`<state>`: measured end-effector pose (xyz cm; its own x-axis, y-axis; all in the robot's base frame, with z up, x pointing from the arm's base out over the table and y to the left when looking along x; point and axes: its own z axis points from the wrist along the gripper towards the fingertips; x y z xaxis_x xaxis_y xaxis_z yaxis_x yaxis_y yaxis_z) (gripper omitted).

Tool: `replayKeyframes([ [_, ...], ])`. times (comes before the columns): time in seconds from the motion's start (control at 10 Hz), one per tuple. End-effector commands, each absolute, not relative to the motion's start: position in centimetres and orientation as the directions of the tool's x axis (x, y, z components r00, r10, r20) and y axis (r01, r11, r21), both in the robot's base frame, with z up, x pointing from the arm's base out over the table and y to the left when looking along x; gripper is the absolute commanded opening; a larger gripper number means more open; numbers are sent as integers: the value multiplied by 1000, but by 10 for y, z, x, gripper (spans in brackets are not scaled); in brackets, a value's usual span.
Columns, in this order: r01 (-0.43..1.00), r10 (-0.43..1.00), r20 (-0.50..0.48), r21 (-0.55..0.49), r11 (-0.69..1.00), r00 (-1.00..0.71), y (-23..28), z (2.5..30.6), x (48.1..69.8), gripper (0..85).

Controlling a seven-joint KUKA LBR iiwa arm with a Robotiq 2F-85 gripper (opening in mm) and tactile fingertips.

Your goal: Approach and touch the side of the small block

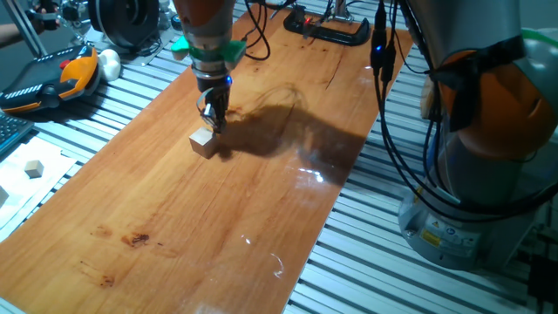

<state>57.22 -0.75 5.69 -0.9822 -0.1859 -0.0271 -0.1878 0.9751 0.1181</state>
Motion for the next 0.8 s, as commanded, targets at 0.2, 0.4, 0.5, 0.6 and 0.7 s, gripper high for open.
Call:
replayKeyframes([
  [0.2, -188, -192, 24, 115, 975, -981, -9, 71, 564, 7],
  [0.4, -191, -195, 28, 110, 975, -980, -14, 78, 560, 7],
  [0.5, -194, -197, 28, 91, 977, -980, -15, 84, 558, 7],
  [0.6, -193, -196, 36, 85, 978, -980, -15, 92, 556, 7],
  [0.7, -192, -196, 44, 77, 978, -980, -14, 97, 555, 7],
])
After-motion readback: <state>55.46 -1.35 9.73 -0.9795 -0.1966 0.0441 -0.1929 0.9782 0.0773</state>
